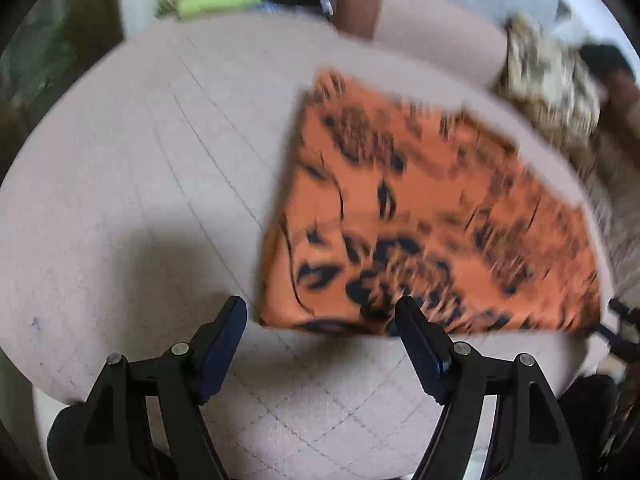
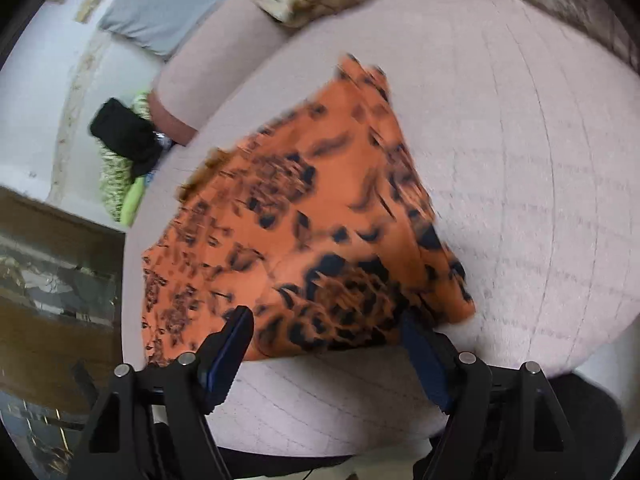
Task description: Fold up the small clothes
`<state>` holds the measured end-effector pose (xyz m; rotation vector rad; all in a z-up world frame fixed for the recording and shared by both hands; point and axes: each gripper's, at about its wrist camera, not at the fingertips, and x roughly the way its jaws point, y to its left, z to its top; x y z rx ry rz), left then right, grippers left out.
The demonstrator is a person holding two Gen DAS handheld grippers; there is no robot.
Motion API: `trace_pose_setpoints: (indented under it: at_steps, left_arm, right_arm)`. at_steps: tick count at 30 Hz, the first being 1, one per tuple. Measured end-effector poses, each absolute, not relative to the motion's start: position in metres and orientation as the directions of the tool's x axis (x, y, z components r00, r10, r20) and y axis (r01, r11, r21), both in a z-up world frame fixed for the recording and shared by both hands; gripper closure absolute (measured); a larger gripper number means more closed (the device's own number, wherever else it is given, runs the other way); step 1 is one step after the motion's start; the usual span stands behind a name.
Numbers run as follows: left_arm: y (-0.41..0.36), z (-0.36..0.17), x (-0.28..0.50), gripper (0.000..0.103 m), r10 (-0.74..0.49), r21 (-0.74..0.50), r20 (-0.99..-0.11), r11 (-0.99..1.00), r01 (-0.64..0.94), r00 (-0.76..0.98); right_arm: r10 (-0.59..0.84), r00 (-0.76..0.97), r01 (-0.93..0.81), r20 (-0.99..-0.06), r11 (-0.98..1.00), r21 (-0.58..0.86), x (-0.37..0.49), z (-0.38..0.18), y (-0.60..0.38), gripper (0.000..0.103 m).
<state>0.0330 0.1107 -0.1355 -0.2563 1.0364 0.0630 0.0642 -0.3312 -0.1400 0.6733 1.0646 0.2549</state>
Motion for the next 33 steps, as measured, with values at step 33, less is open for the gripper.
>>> trace_pose_setpoints:
  at_steps: [33]
  left_arm:
    - [0.081,-0.149,0.091,0.024,0.048,-0.017,-0.869,0.992,-0.127,0.492]
  right_arm:
    - [0.573,0.493,0.191,-0.655,0.663,0.724,0.234,-0.155,-0.363,0.023]
